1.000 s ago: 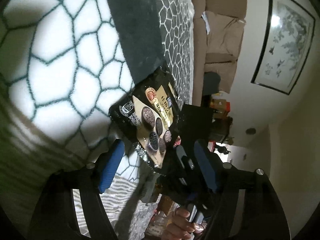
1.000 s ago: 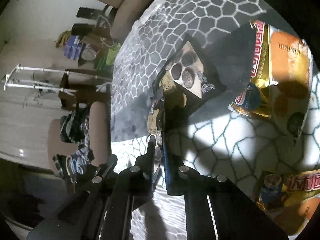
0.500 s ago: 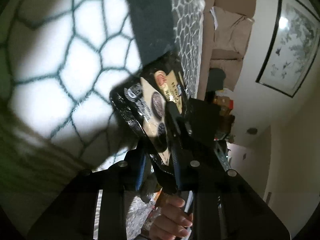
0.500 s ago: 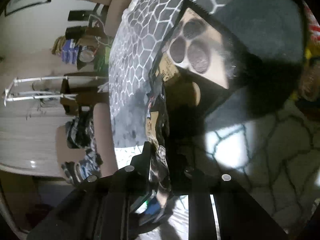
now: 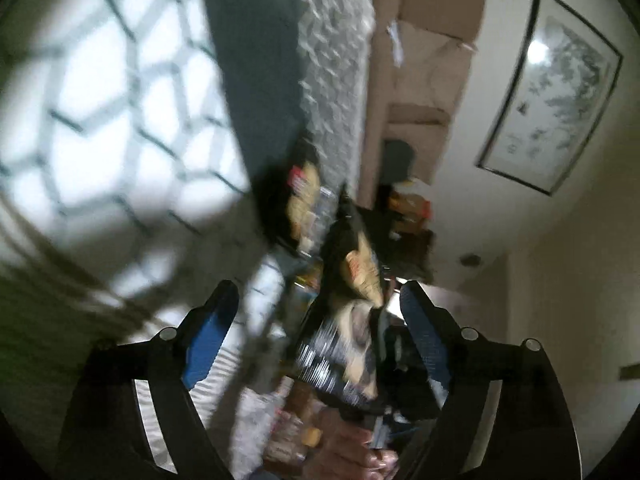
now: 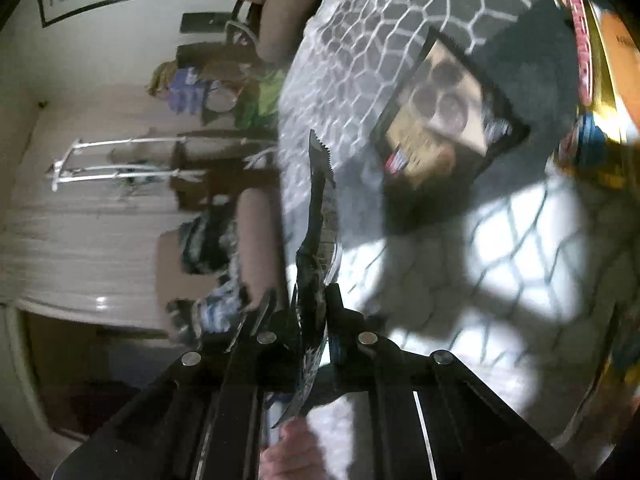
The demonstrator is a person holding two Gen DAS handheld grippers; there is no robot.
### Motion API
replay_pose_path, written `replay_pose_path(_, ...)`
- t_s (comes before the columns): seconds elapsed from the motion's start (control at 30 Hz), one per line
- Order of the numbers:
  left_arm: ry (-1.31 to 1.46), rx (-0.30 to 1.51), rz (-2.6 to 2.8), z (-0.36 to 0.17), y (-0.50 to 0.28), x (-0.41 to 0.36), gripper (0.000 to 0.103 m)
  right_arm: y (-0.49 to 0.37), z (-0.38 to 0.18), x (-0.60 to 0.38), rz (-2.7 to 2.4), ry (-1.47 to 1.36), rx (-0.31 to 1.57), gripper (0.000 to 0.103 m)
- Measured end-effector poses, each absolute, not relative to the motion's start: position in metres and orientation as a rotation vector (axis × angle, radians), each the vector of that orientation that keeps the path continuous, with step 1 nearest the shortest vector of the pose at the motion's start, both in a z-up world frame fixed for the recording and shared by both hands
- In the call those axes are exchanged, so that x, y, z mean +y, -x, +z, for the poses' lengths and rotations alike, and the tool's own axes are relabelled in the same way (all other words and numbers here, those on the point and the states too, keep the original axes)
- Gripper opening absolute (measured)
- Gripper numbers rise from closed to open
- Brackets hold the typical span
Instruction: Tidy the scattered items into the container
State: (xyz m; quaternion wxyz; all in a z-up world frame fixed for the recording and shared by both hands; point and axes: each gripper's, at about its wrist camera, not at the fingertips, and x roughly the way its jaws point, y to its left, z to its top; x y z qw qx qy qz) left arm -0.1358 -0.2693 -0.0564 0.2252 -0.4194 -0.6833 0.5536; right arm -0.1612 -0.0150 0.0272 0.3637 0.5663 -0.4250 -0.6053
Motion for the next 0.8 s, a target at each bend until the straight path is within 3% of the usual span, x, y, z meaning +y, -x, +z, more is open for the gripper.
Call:
replay_pose_path(0.1, 1.118, -1.814, 1.485, -0.047, 0.14, -0.264, 0.079, 0.153, 0.034, -0.017, -1.507, -1.466, -1.071, 0.008)
replay_pose_path(0.13, 1.12, -1.785, 1.496, -0.043, 0.141, -0.264, 0.067, 0.152, 0.036, -0.019, -1.498, -1.471, -1.052, 0.008)
replay_pose_path(0.17, 1.116, -1.752, 1.503, -0.038, 0.143, -0.264, 0.041, 0.151, 0.038, -0.02, -1.494, -1.474, -1.033, 0.008)
replay_pose_path(0.2, 1.108, -1.719, 1.497, -0.032, 0.144, -0.261, 0.028, 0.151, 0.04, -0.021, -1.491, -1.474, -1.022, 0.009)
replay_pose_path(0.27, 1.107, -1.68, 1.501, -0.021, 0.147, -0.254, 0.022, 0.151, 0.042, -0.02, -1.487, -1.467, -1.007, 0.009)
replay_pose_path(0.47, 1.056, -1.713, 1.484, -0.009, 0.148, -0.255, 0.021, 0.154, 0.056, -0.018, -1.5, -1.454, -0.942, 0.009)
replay_pose_path(0.53, 1.021, -1.718, 1.513, -0.002, 0.148, -0.261, 0.012, 0.156, 0.07, -0.016, -1.59, -1.445, -0.861, 0.022)
replay_pose_path(0.6, 0.945, -1.784, 1.518, 0.0, 0.145, -0.278, 0.011, 0.155, 0.077, -0.008, -1.653, -1.424, -0.842, 0.075)
replay_pose_path(0.7, 0.87, -1.82, 1.542, 0.002, 0.14, -0.306, 0.011, 0.163, 0.083, 0.004, -1.739, -1.405, -0.854, 0.078)
replay_pose_path(0.8, 0.84, -1.86, 1.55, -0.003, 0.134, -0.321, 0.011, 0.181, 0.091, 0.006, -1.933, -1.407, -0.738, 0.078)
